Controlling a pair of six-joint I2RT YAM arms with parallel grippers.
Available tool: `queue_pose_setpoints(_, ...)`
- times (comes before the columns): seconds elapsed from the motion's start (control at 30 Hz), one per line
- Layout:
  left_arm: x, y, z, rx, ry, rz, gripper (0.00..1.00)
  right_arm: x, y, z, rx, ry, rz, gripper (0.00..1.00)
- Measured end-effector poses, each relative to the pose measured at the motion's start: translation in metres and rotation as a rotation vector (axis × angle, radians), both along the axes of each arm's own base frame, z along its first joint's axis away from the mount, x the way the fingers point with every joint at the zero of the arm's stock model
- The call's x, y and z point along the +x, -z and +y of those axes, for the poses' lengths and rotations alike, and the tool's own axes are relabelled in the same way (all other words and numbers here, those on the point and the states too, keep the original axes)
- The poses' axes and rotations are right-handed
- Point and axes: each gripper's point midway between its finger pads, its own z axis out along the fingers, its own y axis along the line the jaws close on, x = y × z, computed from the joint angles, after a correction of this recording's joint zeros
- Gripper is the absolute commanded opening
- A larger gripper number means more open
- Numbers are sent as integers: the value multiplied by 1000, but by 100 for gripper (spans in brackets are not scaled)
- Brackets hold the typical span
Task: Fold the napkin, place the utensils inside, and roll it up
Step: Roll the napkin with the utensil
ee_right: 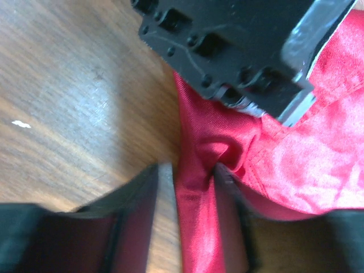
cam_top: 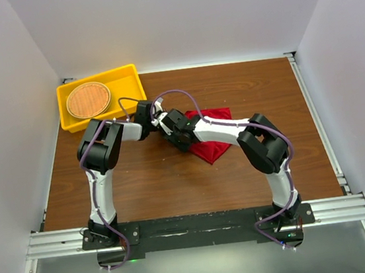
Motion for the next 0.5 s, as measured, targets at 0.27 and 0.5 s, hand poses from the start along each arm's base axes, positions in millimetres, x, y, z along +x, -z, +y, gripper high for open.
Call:
queue_pose_setpoints(0.27, -1, -1, 2, 18, 19, -7, 3, 11, 2, -7, 84, 68, 31, 0)
queue_pose_setpoints(0.5, -1, -14, 24, 102, 0, -30, 43, 6, 1, 10, 264, 57, 144, 0)
